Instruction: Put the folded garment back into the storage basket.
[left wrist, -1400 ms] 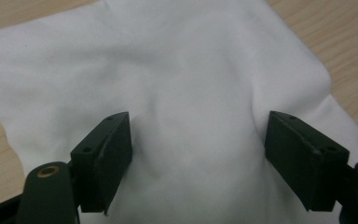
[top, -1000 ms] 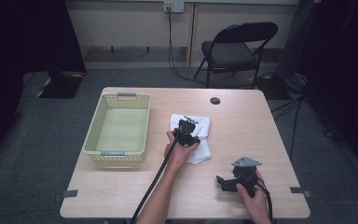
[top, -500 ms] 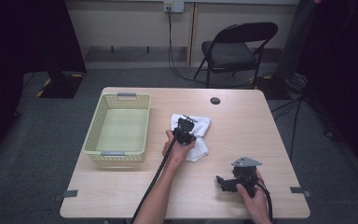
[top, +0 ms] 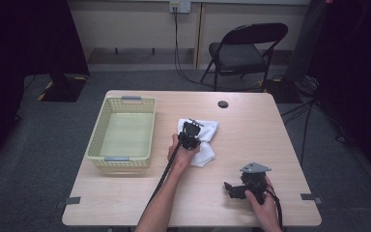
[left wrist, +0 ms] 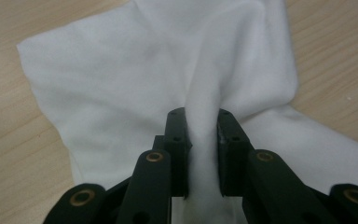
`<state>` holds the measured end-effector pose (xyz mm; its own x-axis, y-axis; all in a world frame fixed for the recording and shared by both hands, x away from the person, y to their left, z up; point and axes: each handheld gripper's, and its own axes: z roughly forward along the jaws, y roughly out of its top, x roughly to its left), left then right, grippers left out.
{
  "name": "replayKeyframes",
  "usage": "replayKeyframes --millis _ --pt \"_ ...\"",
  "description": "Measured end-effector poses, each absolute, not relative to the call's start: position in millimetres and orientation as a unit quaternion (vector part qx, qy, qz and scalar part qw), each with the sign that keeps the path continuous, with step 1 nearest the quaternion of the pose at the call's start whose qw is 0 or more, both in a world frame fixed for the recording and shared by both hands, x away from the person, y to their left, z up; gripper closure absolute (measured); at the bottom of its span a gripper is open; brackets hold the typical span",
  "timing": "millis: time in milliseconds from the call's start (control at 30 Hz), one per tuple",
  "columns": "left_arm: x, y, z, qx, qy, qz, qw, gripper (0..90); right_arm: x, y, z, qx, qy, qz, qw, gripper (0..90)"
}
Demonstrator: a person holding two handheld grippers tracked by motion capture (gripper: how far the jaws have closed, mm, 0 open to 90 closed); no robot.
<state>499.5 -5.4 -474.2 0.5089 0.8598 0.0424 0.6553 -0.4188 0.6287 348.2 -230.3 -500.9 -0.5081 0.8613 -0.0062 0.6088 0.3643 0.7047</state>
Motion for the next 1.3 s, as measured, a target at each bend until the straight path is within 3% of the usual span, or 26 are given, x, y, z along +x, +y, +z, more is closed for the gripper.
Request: replayKeyframes --millis 1300 --pt "481 13 -439 0.815 0.439 0.175 0.337 77.7 348 -230 -501 0.457 0.803 0.33 0.192 0.0"
